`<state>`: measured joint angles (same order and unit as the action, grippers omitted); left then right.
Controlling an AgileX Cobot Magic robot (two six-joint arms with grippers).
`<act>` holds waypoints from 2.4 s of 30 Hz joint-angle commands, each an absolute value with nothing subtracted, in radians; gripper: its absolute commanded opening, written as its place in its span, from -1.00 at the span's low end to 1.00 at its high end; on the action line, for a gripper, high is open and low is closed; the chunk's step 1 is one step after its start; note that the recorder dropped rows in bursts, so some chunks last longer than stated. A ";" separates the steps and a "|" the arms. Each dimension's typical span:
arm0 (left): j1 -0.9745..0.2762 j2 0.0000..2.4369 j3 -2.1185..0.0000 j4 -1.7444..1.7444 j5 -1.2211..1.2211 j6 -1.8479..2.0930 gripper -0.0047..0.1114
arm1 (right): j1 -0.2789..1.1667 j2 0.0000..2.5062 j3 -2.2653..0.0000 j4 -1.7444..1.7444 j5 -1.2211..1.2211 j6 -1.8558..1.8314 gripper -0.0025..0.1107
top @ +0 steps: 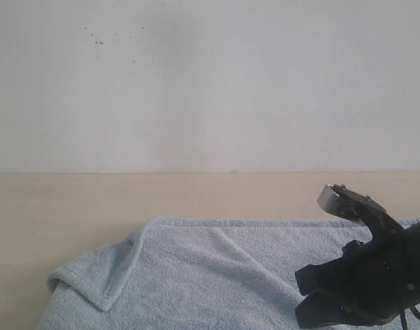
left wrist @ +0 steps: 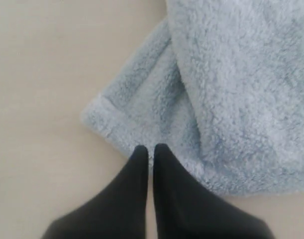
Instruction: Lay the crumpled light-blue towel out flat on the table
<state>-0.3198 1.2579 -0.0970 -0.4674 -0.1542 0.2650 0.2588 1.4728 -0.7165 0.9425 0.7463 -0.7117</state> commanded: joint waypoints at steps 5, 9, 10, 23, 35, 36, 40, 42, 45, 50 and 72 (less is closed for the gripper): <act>-0.323 0.931 -0.085 -0.482 -0.203 0.145 -0.85 | 0.260 1.465 -0.723 0.960 0.756 -0.733 -0.96; -0.323 0.843 -0.104 -0.432 -0.254 0.098 -0.78 | 0.260 1.465 -0.723 0.999 0.756 -0.754 -0.96; -0.323 0.838 -0.113 -0.405 -0.254 0.068 -0.71 | 0.260 1.465 -0.723 1.005 0.756 -0.759 -0.96; -0.346 1.251 -0.396 -0.146 0.016 -0.021 -0.68 | 0.260 1.465 -0.723 1.037 0.800 -0.799 -0.96; -0.466 1.611 -0.753 0.034 -0.054 0.293 0.19 | 0.260 1.465 -0.723 1.079 0.815 -0.803 -0.96; -0.466 1.650 -0.779 0.034 -0.038 0.293 0.16 | 0.260 1.465 -0.723 1.081 0.815 -0.808 -0.96; -0.466 1.793 -0.919 0.034 0.071 0.290 0.10 | 0.260 1.465 -0.723 1.085 0.815 -0.822 -0.96; -0.466 1.846 -0.980 0.034 0.095 0.280 0.10 | 0.260 1.465 -0.723 1.085 0.815 -0.822 -0.96; -0.466 1.914 -1.066 0.034 0.123 0.269 0.09 | 0.260 1.465 -0.723 1.085 0.816 -0.832 -0.96; -0.466 2.005 -1.168 0.040 0.227 0.239 0.08 | 0.260 1.465 -0.723 1.090 0.823 -0.833 -0.96; -0.386 2.013 -1.329 0.595 0.266 -0.060 -0.85 | 0.260 1.465 -0.723 1.114 0.846 -0.847 -0.96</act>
<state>-0.4167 2.0240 -1.2971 0.5358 0.2525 -0.0145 0.2588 1.4728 -0.7165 1.1071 0.8413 -0.8359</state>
